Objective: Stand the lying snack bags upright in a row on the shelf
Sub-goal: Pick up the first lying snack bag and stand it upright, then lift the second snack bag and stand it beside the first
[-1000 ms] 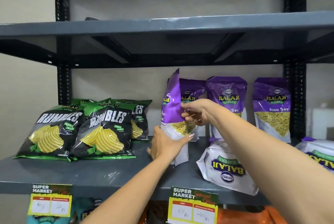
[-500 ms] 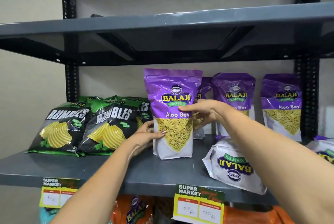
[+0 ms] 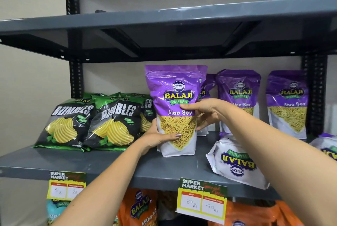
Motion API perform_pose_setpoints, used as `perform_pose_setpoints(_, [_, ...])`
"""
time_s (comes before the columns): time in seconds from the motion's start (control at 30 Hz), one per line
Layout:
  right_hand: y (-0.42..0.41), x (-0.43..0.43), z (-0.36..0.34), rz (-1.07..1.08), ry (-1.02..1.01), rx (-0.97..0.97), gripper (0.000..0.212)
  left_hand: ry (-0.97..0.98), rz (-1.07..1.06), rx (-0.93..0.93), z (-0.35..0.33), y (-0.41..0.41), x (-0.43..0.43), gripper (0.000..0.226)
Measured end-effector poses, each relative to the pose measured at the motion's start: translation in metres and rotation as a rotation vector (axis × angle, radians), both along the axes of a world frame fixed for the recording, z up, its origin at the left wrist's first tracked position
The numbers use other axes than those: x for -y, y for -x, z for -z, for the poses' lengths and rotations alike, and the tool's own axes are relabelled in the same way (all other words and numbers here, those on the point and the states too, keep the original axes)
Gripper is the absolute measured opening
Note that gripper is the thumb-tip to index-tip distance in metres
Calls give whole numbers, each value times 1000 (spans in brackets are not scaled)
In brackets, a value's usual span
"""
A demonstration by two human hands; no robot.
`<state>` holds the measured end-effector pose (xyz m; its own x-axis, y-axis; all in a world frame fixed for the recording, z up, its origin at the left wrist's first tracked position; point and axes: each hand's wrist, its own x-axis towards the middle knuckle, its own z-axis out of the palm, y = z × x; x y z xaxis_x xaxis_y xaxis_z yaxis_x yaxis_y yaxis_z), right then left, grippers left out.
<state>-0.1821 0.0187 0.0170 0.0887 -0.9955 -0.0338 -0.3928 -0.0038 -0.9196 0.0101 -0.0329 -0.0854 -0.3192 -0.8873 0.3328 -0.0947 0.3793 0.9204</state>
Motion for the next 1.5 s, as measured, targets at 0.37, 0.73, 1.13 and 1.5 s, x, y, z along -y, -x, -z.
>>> perform_pose_setpoints(0.37, [-18,-42,24,45,179,25,70,89,-4,70,7,-29,-64,79])
perform_pose_setpoints(0.73, [22,-110,-10,214,335,-320,89,603,-720,38,-5,-10,-149,110])
perform_pose_setpoints(1.13, [139,-134,60,545,18,-466,69,10,-5,368,-50,142,-105,51])
perform_pose_setpoints(1.5, [143,-117,87,480,168,-4,90,-171,86,531,-43,159,-88,39])
